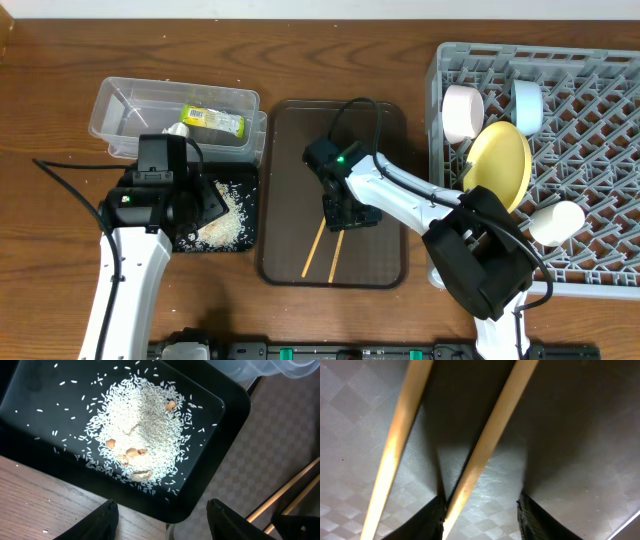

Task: Sort waste into correct bins and load items into the dishwasher rack
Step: 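Reach right gripper to the wooden chopsticks and grasp one, then carry the chopstick with right gripper and drop it into the rack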

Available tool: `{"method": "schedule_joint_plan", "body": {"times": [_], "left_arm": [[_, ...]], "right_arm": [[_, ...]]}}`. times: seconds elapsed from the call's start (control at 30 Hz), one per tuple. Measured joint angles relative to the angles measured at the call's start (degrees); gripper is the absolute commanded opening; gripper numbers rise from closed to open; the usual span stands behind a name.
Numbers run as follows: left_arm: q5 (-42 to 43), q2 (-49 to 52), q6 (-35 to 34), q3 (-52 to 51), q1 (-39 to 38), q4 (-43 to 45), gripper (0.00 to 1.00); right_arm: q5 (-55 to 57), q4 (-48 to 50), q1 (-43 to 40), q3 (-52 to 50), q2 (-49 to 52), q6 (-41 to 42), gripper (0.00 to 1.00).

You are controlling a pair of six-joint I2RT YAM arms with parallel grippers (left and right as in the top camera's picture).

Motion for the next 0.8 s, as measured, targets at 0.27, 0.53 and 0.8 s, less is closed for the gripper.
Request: {"method": "schedule_joint_plan", "body": {"times": [0.27,0.53,0.8], "left_arm": [[0.00,0.00,0.00,0.00,0.00,-0.42,0.60],[0.00,0.00,0.02,0.00,0.00,-0.42,0.60],[0.00,0.00,0.00,0.00,0.00,-0.44,0.60]], "right_arm": [[0.79,0.79,-1.11,-0.04,-0.02,0.48,0.03],[0.59,0.83,-5.79,-0.02,-0.22,-0.55,0.01],[0.79,-1.77,-9.62,0.20,-4.42,-7.06,0.01]]}}
